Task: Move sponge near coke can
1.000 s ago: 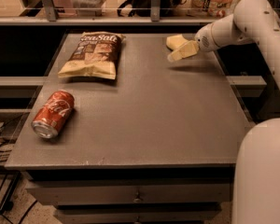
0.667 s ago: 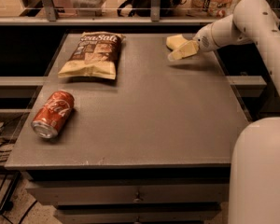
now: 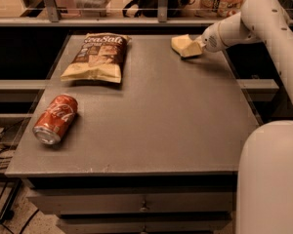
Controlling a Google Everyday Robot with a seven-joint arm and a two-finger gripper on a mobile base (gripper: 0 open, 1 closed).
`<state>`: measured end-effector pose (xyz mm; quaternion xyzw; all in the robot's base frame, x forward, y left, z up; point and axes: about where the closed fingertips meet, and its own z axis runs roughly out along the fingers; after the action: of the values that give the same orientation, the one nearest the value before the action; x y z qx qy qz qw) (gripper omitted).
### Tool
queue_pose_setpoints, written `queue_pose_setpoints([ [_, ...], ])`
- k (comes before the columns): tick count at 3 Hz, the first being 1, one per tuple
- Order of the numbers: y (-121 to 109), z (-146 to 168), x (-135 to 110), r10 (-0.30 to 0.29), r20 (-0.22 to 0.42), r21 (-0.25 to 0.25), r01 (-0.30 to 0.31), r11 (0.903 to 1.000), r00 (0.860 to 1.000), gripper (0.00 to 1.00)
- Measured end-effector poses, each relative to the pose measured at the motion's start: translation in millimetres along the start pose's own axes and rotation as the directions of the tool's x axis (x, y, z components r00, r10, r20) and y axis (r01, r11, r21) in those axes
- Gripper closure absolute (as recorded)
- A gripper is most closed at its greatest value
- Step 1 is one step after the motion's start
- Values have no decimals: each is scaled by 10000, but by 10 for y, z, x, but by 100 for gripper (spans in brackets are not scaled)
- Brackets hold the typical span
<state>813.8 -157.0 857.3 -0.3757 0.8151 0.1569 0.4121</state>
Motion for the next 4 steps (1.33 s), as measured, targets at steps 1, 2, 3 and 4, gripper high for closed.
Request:
queue_pose_setpoints([
  [1,145,-125,-178,-745,-344,-42,744,9972,9966,87],
  [2,467,-431,-484,-1928,-452,-438,1909,9806,9802,100],
  [3,1008,-947,-804,-3032,-315,-733,3003,9510,9524,100],
  [4,992,-920,-792,-3006,-318,-742,2977,9518,9532,100],
])
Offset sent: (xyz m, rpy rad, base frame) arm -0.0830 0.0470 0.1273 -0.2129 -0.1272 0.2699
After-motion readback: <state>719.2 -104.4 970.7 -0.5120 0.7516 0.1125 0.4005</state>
